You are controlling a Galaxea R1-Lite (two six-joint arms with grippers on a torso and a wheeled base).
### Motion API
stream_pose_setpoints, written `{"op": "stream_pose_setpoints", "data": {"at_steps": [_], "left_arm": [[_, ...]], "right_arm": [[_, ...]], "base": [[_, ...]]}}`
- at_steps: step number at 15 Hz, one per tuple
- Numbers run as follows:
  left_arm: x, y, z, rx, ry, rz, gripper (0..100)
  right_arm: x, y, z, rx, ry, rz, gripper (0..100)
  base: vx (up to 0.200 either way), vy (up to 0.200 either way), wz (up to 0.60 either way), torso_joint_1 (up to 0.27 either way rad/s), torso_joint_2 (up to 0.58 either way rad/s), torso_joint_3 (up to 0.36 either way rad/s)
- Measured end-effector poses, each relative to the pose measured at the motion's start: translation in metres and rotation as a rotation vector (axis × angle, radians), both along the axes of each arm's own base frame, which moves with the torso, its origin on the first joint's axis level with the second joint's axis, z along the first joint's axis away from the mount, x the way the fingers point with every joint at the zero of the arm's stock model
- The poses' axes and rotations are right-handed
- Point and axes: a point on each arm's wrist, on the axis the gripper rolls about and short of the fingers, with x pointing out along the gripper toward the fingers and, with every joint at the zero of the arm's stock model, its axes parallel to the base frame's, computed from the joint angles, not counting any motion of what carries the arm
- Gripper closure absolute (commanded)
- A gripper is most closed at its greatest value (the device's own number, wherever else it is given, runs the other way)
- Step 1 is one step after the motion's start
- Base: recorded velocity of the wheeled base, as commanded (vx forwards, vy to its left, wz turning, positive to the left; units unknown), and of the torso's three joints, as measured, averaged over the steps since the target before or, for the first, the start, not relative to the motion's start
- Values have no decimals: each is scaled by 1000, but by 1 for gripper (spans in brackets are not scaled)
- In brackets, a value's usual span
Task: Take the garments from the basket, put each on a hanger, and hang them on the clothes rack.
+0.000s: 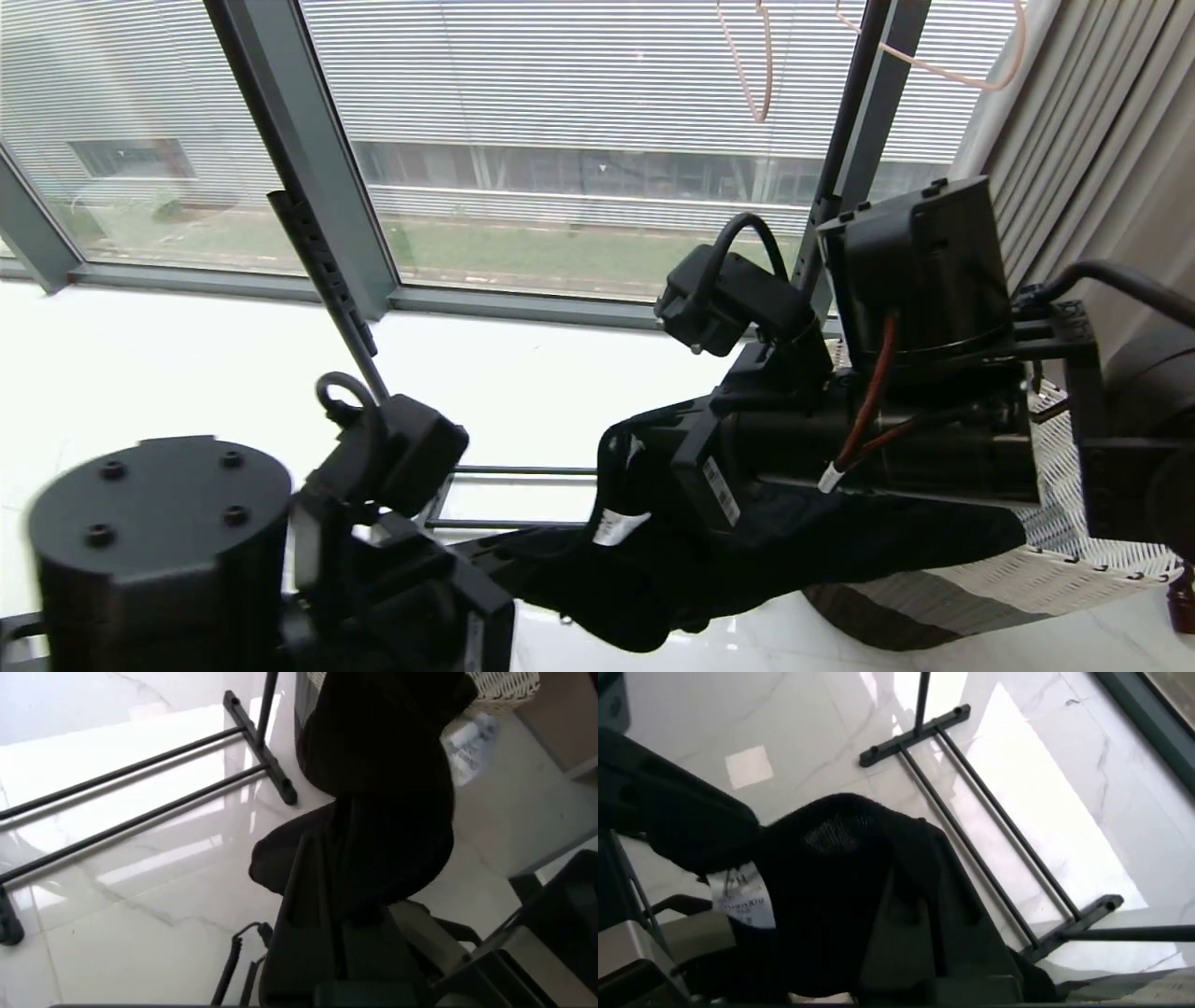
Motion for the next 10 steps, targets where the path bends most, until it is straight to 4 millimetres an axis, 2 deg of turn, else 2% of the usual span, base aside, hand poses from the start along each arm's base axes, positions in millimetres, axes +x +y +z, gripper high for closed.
{"op": "stream_pose_setpoints", "data": {"at_steps": [3,5,7,10], "left_arm": [[-33,39,22,-4,39,9,100],[-48,57,38,-32,25,10,100],[-55,67,50,-68,-5,17,100],[-56,71,53,-55,-43,26,100]], "right_arm": [[7,14,-11,-4,1,8,100],[9,20,-15,-9,4,12,100],[11,23,-17,-10,2,4,100],[11,23,-16,-16,-10,-31,100]], "base": [[0,0,0,0,0,0],[0,0,0,0,0,0],[0,0,0,0,0,0],[0,0,0,0,0,0]]}}
